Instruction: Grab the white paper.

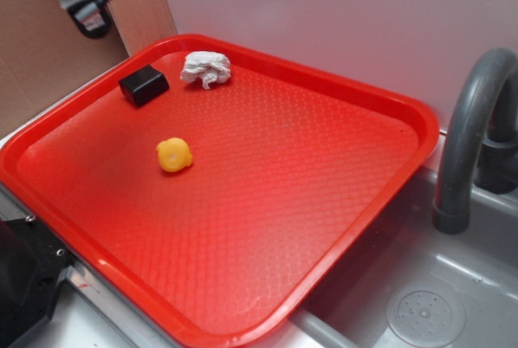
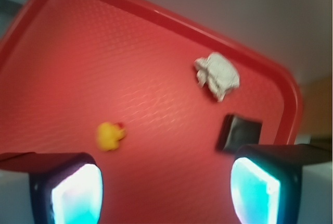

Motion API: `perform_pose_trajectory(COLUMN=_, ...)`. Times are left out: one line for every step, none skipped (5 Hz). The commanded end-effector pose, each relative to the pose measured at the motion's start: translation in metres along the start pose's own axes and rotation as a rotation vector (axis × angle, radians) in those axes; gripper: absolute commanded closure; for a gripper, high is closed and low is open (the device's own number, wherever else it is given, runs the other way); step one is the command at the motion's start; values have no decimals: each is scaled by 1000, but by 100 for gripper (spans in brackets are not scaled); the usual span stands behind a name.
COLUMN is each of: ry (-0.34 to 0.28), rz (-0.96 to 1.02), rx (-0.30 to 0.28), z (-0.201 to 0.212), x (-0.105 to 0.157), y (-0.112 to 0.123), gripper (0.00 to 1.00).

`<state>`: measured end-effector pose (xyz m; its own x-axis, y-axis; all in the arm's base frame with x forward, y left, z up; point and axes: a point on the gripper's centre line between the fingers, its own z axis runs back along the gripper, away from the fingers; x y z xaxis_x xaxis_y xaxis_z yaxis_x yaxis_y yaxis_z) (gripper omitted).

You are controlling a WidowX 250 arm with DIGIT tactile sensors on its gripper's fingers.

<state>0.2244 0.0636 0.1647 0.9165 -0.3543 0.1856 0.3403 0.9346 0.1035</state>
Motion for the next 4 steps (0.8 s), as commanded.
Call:
perform_pose_trajectory(ry=24, rz=4, rx=119, z=-40, x=26, y=42, gripper=0)
perform_pose_trajectory(ry=67, rz=6, rx=164, z=-69, x=32, y=61, gripper=0)
perform_pose_trajectory(ry=89, rz=14, rx=157, z=-85, x=44, y=72, gripper=0)
perform_pose_trajectory(ry=84, rz=-2, rx=119, z=-101, x=45, y=85, gripper=0)
